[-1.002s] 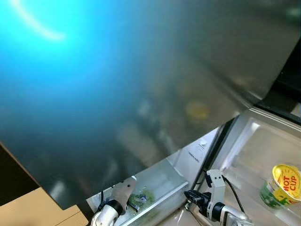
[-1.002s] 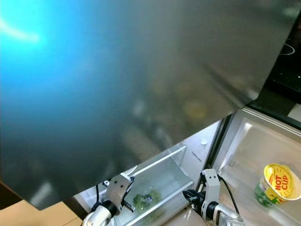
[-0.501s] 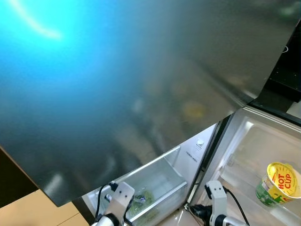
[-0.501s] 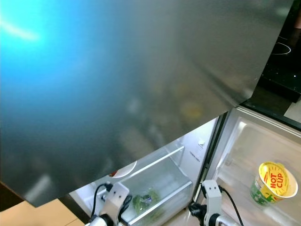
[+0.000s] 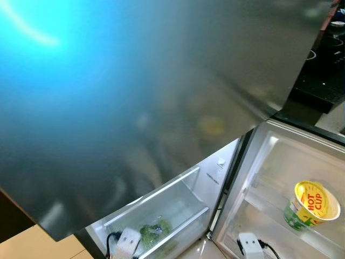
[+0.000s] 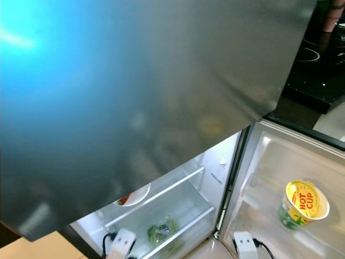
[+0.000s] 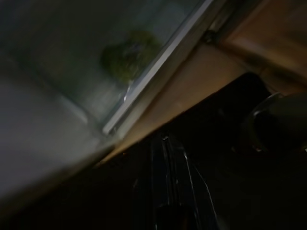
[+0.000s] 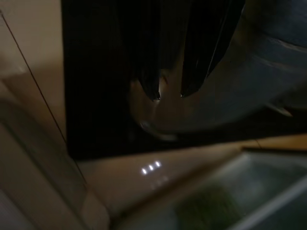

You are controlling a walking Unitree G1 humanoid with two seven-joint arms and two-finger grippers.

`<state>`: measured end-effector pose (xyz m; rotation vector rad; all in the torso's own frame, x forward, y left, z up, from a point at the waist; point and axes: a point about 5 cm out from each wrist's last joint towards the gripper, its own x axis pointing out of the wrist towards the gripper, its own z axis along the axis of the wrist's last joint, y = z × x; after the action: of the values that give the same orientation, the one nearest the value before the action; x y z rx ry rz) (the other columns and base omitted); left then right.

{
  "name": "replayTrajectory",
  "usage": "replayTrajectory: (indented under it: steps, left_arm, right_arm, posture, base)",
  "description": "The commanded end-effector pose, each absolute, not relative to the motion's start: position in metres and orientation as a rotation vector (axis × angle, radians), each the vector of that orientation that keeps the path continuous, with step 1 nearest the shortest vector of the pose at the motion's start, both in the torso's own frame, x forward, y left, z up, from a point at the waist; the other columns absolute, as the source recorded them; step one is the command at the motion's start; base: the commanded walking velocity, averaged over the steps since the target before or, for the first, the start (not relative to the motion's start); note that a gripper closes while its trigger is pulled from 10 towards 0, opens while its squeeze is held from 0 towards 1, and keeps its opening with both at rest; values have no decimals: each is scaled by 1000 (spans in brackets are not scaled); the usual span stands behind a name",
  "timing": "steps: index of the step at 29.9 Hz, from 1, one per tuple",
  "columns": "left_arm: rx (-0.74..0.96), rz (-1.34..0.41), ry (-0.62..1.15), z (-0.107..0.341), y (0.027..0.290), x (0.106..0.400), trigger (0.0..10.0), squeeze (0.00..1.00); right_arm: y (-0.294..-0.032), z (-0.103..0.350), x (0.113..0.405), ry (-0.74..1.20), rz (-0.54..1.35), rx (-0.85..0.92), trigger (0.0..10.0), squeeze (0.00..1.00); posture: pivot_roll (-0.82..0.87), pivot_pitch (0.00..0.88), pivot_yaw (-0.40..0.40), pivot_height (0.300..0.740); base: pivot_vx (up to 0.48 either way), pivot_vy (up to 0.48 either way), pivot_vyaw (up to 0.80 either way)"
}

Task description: Restocking fridge

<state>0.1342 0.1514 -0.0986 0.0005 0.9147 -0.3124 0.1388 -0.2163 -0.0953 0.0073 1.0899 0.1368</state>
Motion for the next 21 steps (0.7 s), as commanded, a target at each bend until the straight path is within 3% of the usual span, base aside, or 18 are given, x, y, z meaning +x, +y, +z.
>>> replayTrajectory:
  steps: [1, 21]
  left_arm:
    - [-43, -120, 1055, -108, 185, 105, 10000, 0]
    - [-161, -77, 1086, -110, 182, 103, 10000, 0]
  right_arm:
    - [-213, -96, 141, 1098, 132, -20, 10000, 0]
    - [-211, -97, 143, 1115, 129, -114, 10000, 0]
  posture:
    - [-73, 0, -1, 740]
    - [-52, 0, -11, 740]
  base:
    - [0, 0, 0]
    - [0, 0, 0]
